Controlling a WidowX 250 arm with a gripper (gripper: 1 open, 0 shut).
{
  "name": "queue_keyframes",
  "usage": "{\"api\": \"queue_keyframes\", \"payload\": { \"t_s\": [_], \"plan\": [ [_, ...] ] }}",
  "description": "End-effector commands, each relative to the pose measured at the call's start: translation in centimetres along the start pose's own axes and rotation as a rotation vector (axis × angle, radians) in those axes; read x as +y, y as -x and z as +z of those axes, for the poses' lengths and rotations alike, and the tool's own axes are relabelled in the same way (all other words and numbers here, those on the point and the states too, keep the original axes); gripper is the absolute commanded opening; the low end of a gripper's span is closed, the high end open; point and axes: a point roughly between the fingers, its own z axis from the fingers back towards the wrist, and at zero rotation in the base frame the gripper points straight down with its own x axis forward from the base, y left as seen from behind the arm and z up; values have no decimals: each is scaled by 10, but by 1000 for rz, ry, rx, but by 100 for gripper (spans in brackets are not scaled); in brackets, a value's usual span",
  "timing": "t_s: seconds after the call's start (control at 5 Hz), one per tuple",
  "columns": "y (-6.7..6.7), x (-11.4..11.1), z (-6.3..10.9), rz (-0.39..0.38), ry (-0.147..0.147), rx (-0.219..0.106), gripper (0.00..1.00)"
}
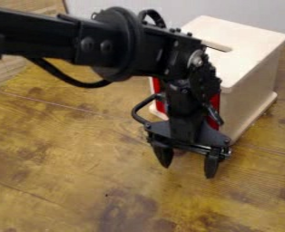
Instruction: Close the drawer
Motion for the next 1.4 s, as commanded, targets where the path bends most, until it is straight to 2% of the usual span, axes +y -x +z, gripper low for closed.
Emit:
{"api": "queue_keyframes", "payload": {
  "t_s": [0.0,0.2,0.8,1.2],
  "plan": [
    [-1,-13,13,-29,17,-38,100],
    [-3,-16,15,-32,16,-40,100],
    [-11,-7,33,-12,-29,-68,100],
    [-15,-2,42,6,-53,-67,100]
  ]
}}
